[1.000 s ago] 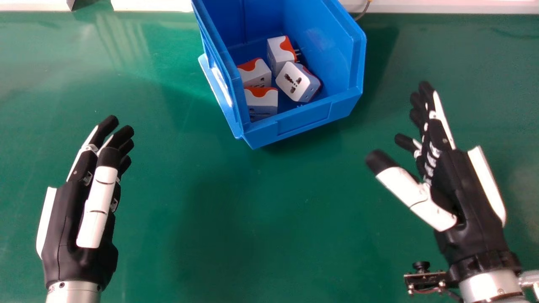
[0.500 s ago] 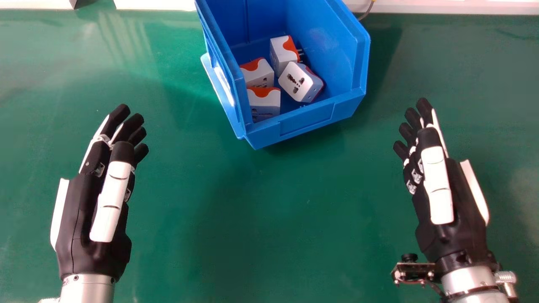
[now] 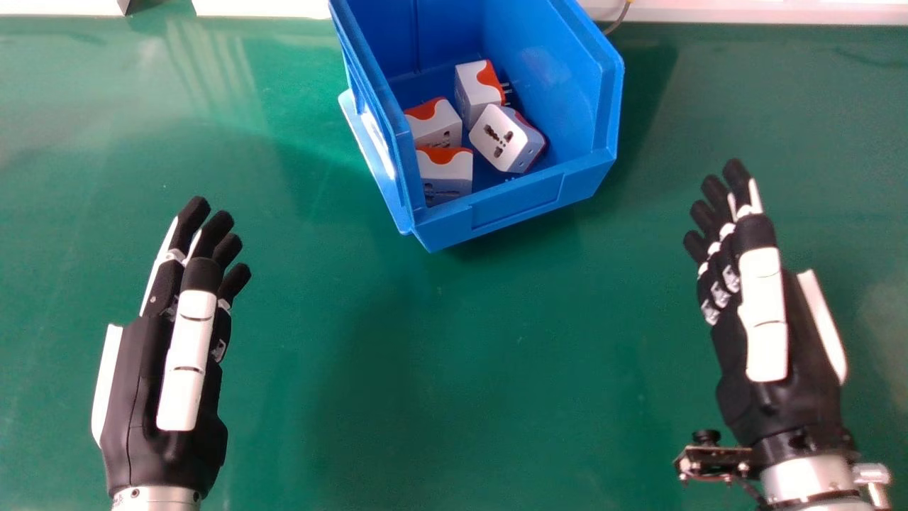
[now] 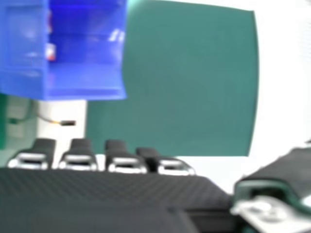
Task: Pick all objects and put in blue box
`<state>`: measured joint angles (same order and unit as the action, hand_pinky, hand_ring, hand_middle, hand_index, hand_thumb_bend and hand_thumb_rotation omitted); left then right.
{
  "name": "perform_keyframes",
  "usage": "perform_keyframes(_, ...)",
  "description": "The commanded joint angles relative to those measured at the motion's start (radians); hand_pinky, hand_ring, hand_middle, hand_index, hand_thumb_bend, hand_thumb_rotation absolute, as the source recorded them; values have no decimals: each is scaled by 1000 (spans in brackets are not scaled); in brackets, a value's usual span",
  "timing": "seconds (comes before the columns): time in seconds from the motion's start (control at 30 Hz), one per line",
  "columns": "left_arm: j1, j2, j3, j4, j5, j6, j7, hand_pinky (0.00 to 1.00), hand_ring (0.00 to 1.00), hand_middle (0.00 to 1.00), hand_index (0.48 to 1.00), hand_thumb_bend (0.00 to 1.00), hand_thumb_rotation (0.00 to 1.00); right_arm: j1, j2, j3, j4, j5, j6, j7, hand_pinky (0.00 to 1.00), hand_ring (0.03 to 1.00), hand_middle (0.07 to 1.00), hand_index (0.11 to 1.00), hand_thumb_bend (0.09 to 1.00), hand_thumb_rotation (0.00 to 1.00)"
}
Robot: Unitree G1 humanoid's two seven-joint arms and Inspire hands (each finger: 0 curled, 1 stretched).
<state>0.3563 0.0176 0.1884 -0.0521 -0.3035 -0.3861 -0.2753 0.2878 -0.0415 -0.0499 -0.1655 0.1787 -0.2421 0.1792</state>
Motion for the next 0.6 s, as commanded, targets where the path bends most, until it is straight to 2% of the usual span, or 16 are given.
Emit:
perform_keyframes(0.0,14,-4,-5,-26,17,-20,10,966,952,943,934,592,748,-10,-9,-18,-36,8,-28,2,1000,1000,1000,1000,453,1000)
perform_keyframes(0.13,8,-2,-6,-16,25,-18,21,970,952,941,933,586,730,-37,-18,-31,-31,8,-22,4,1000,1000,1000,1000,456,1000)
perform_keyframes(0.23,-4,-3,-9,-9,28,-14,28,955,943,934,924,596,717,-60,-20,-39,-18,12,-20,6,1000,1000,1000,1000,464,1000)
perform_keyframes(0.27,-10,-3,-8,-2,27,-16,27,952,941,932,923,597,713,-65,-22,-40,-14,12,-21,8,1000,1000,1000,1000,463,1000)
perform_keyframes(0.37,-29,-2,-10,15,37,-15,34,935,930,921,913,615,696,-83,-22,-46,1,7,-35,5,1000,1000,1000,1000,452,1000)
perform_keyframes(0.57,-80,1,-17,48,42,-7,37,918,917,906,897,641,677,-97,-16,-50,31,-10,-50,-13,1000,1000,1000,1000,466,1000)
